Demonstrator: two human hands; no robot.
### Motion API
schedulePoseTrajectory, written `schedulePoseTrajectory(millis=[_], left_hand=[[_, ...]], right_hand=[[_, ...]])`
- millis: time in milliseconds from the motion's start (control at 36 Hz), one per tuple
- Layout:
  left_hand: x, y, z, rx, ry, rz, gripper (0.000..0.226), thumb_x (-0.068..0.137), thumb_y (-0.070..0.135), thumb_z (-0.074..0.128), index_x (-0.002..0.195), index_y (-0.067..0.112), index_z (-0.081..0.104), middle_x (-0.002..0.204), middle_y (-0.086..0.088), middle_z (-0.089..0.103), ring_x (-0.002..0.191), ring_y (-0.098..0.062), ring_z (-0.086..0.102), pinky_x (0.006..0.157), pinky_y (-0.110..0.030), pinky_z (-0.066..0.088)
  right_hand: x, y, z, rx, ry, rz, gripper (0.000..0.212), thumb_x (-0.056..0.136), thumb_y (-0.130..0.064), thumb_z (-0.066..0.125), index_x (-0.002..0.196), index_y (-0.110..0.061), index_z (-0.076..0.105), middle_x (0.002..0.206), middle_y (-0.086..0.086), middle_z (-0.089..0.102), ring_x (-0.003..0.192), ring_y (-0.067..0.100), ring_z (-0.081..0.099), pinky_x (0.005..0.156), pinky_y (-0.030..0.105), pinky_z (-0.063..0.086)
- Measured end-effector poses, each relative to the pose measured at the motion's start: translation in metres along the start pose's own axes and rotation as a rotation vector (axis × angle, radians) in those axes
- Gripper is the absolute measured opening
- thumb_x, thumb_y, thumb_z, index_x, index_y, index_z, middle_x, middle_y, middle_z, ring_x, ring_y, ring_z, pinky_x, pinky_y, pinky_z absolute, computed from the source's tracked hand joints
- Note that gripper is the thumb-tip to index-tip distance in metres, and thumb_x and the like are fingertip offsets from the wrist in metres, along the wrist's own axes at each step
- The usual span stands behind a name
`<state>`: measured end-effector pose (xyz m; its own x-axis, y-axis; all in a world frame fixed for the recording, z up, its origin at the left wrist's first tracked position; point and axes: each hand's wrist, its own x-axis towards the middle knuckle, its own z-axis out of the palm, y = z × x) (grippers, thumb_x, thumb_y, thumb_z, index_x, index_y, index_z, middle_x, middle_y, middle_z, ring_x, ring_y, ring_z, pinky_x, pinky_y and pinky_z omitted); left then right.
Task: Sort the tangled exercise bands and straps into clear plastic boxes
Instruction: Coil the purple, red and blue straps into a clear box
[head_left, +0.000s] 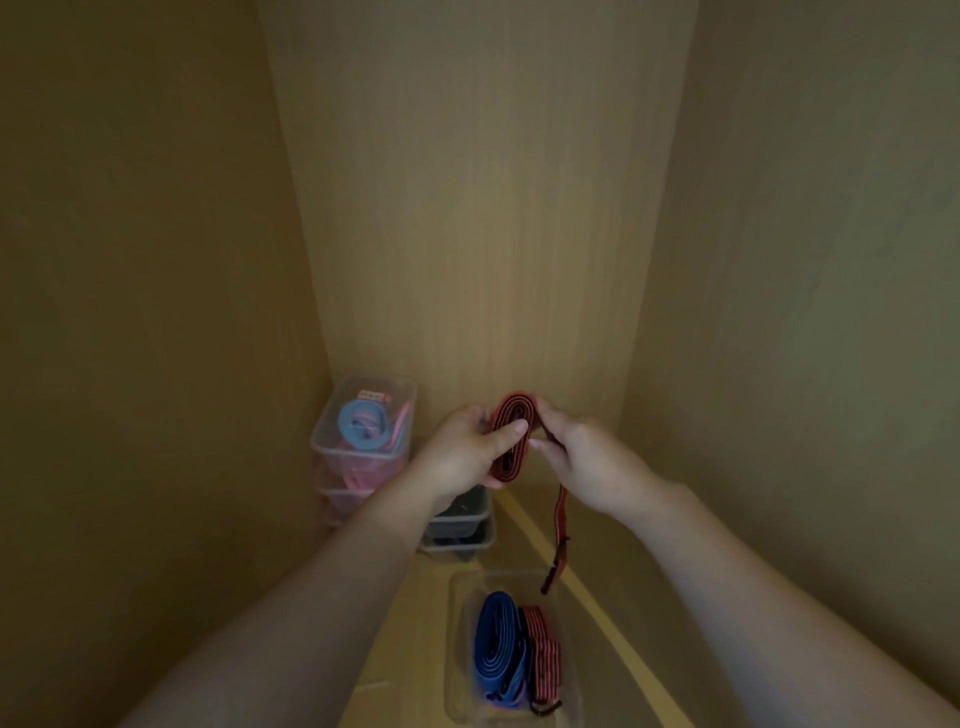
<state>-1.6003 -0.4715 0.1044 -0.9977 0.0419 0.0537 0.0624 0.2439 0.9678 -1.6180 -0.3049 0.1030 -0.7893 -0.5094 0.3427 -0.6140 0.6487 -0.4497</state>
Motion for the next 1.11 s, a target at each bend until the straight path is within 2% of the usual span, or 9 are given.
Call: schedulePoseTrajectory(millis=[167,278,361,472,556,667,833,944,1111], left_hand=[[-0.002,0.009,0.001,-0.172,0.002,-0.028,0.035,0.096,0.030,0.056,0.118,0.005,0.049,0.107,-0.015,0.066,0.089,-0.020,0.070,0.069,-0.033,0.061],[-0.001,0.014,0.000,-0.215,0.039,-0.020,0.037,0.097,0.027,0.055,0.120,-0.001,0.047,0.111,-0.020,0.064,0.094,-0.026,0.069,0.072,-0.035,0.061],[-0.002,0.014,0.001,-0.233,0.053,-0.010,0.036,0.097,0.022,0.054,0.122,-0.002,0.044,0.114,-0.019,0.061,0.094,-0.027,0.067,0.073,-0.036,0.061],[-0.004,0.014,0.003,-0.222,0.058,0.000,0.036,0.097,0.019,0.055,0.124,0.000,0.040,0.105,-0.021,0.061,0.077,-0.022,0.067,0.074,-0.039,0.060],[-0.003,0.012,0.001,-0.230,0.041,-0.022,0.033,0.096,0.014,0.056,0.124,0.009,0.039,0.109,-0.018,0.062,0.083,-0.029,0.069,0.078,-0.041,0.059],[-0.001,0.004,-0.008,0.098,0.026,0.063,0.031,0.093,0.018,0.062,0.122,0.020,0.050,0.114,-0.001,0.060,0.102,-0.017,0.062,0.094,-0.034,0.052],[-0.001,-0.006,-0.015,0.190,0.008,0.050,0.012,0.090,0.013,0.066,0.100,0.007,0.062,0.084,-0.001,0.065,0.071,-0.007,0.059,0.064,-0.010,0.046],[0.000,-0.015,-0.014,0.221,-0.035,0.011,0.022,0.090,0.017,0.066,0.107,0.005,0.062,0.092,-0.008,0.065,0.078,-0.014,0.061,0.069,-0.017,0.048],[0.001,-0.024,-0.006,0.207,-0.073,-0.002,0.025,0.095,0.018,0.058,0.118,0.009,0.059,0.091,-0.001,0.062,0.056,0.004,0.056,0.046,-0.009,0.038]], right_hand=[[-0.002,-0.002,0.001,0.040,-0.037,-0.036,0.060,0.099,-0.011,0.045,0.153,-0.017,0.019,0.141,0.005,0.051,0.116,0.014,0.055,0.092,0.015,0.039],[-0.004,-0.001,0.004,0.100,-0.071,-0.069,0.067,0.095,-0.004,0.049,0.153,-0.020,0.018,0.148,-0.001,0.042,0.132,0.012,0.044,0.104,0.010,0.030],[-0.005,0.000,0.006,0.126,-0.068,-0.067,0.074,0.094,-0.008,0.055,0.154,-0.022,0.015,0.142,-0.004,0.047,0.127,0.007,0.047,0.097,0.004,0.031],[-0.006,-0.001,0.008,0.156,0.040,-0.071,0.070,0.090,-0.018,0.065,0.150,-0.021,0.028,0.135,-0.002,0.054,0.121,0.007,0.052,0.101,0.014,0.038],[-0.007,0.003,0.005,0.159,0.041,-0.039,0.068,0.088,-0.018,0.067,0.147,-0.022,0.034,0.137,-0.004,0.054,0.123,0.005,0.051,0.104,0.019,0.040],[-0.008,0.010,-0.004,0.076,-0.077,-0.028,0.059,0.090,-0.013,0.064,0.143,-0.027,0.042,0.132,-0.009,0.056,0.116,-0.001,0.050,0.098,0.012,0.038],[-0.006,0.014,-0.008,0.036,-0.106,0.015,0.052,0.092,-0.015,0.062,0.141,-0.022,0.047,0.135,-0.005,0.057,0.122,0.007,0.052,0.106,0.029,0.041],[-0.008,0.015,-0.010,0.048,-0.054,0.072,0.050,0.094,-0.014,0.060,0.141,-0.020,0.046,0.141,-0.005,0.050,0.130,0.007,0.046,0.107,0.019,0.033],[-0.007,0.014,0.001,0.173,-0.009,0.177,0.050,0.094,-0.007,0.058,0.141,-0.020,0.048,0.141,-0.003,0.052,0.127,0.012,0.051,0.109,0.033,0.040]])
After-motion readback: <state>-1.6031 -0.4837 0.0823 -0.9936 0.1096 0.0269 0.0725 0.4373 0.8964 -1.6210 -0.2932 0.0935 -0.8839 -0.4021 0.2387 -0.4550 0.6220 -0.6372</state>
